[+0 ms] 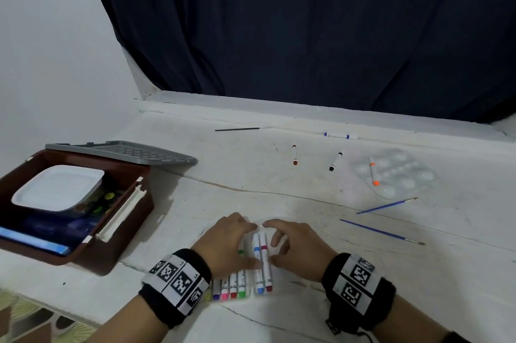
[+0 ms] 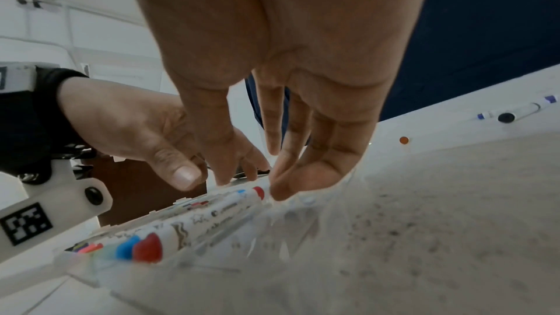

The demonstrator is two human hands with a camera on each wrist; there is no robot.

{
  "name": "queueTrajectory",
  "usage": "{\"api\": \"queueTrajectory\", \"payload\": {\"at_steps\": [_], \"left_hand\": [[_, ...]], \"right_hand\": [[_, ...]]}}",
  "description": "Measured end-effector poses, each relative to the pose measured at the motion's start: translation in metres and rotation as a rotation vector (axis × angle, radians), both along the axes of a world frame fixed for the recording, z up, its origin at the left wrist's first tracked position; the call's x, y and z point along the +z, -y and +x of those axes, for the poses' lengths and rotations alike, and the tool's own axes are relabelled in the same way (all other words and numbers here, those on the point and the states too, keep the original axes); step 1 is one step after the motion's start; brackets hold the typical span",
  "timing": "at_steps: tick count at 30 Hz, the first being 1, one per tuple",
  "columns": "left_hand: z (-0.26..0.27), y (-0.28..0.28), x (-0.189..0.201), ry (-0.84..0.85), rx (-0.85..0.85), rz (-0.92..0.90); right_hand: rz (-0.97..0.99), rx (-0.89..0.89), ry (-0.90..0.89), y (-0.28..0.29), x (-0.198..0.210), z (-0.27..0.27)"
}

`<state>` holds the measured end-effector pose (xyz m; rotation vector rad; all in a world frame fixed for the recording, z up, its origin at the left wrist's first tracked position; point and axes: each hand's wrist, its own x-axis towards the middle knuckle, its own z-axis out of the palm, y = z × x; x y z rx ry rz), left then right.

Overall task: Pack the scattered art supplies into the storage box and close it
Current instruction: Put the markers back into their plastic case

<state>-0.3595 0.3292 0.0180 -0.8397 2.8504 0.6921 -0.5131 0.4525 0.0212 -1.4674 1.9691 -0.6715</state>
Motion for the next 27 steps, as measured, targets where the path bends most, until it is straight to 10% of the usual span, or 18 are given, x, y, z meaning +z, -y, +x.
{"api": "queueTrajectory", "payload": {"at_steps": [27], "left_hand": [[-0.005,-0.012,0.005,0.148,0.054,-0.130]], "right_hand": [[0.173,0.147,-0.404,0.005,0.001,0.018]]}}
